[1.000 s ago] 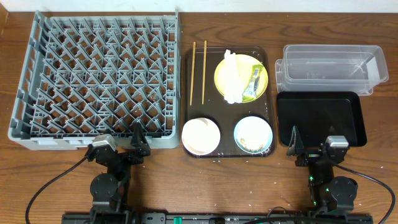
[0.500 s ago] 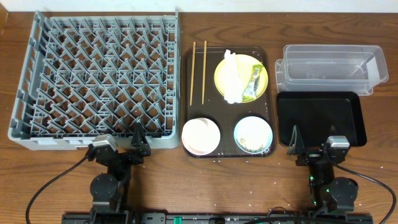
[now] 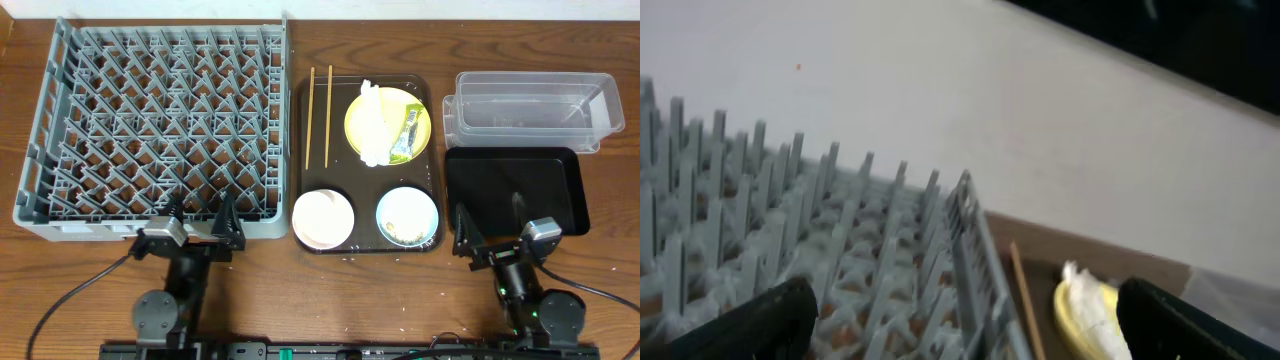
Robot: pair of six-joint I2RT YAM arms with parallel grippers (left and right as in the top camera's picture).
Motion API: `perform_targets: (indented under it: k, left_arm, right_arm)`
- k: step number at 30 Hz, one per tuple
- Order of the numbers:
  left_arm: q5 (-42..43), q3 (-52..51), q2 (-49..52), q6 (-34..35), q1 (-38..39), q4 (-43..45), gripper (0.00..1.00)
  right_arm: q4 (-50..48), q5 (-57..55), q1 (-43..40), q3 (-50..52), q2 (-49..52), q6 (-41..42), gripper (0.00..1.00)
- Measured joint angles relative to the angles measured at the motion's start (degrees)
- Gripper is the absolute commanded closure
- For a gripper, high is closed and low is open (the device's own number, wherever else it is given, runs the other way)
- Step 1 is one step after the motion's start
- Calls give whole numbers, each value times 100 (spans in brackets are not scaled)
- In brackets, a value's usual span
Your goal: Sort waste into correct bins and load items into the dishwasher
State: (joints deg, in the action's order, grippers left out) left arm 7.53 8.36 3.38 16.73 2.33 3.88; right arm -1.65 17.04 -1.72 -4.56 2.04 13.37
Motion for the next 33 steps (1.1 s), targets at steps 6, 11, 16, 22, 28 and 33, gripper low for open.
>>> perform_targets:
  k: [6,11,16,22,28,33]
  left_arm:
    - [26,2098,1401,0,0,-1200,4]
    - [271,4046,3053,-4,0,-2708,4]
    - [772,5499,4459,-4,0,-3718,4]
    - [1012,5845,5230,-4,0,-4098,4]
    - [1060,5845,5545,-2,2,-4507,4]
    - [1436,5845,5571,-2,2,-4544,4]
  right_arm:
    - [688,184,0,-1825,1191,28,1]
    - [1764,323,2,-3593,2914,-26,1]
    - [3436,422,33,-5416,4885,-131,1]
    - [4159,778,326,-6634,6732,-160,1]
    - [3574,1762,680,-6675,7799,-140,17]
    - [3407,599,1692,-6679,8439,-127,29]
